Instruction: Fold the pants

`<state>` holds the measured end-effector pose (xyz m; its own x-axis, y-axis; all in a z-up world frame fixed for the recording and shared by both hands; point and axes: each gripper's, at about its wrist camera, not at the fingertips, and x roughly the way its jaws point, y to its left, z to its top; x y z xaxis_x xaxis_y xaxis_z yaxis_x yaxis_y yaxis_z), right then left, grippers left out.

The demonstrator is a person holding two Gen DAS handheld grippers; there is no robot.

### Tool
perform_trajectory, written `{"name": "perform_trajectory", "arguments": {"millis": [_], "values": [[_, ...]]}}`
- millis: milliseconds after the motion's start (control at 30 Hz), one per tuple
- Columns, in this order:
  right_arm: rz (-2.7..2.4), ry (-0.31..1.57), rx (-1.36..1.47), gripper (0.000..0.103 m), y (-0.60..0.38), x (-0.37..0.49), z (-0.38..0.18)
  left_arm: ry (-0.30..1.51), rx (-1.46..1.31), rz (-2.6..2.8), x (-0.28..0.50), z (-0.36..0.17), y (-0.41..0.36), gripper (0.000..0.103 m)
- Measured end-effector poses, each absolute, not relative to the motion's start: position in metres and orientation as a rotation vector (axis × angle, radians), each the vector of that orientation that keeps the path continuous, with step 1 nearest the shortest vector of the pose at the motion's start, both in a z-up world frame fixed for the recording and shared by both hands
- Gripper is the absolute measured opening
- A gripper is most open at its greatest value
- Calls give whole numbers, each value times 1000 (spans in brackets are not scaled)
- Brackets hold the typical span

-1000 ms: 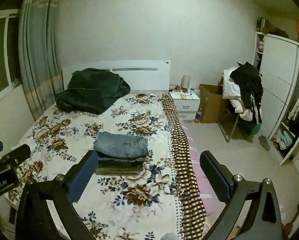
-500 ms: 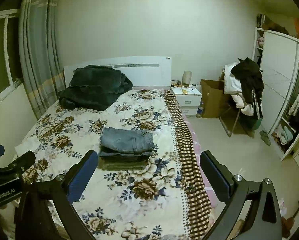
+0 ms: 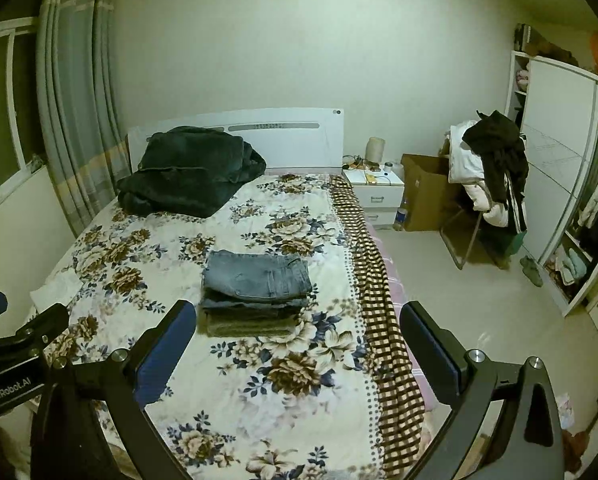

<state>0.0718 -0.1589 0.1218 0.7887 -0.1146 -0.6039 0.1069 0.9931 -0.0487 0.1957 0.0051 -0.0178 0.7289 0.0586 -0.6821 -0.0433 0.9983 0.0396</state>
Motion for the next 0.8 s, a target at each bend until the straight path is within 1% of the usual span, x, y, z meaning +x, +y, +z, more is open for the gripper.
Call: {"name": "perform_trajectory", "arguments": {"millis": [800], "values": [[-87, 674, -22, 103, -161, 89, 113, 750, 10, 53, 205, -17, -4, 103]]}}
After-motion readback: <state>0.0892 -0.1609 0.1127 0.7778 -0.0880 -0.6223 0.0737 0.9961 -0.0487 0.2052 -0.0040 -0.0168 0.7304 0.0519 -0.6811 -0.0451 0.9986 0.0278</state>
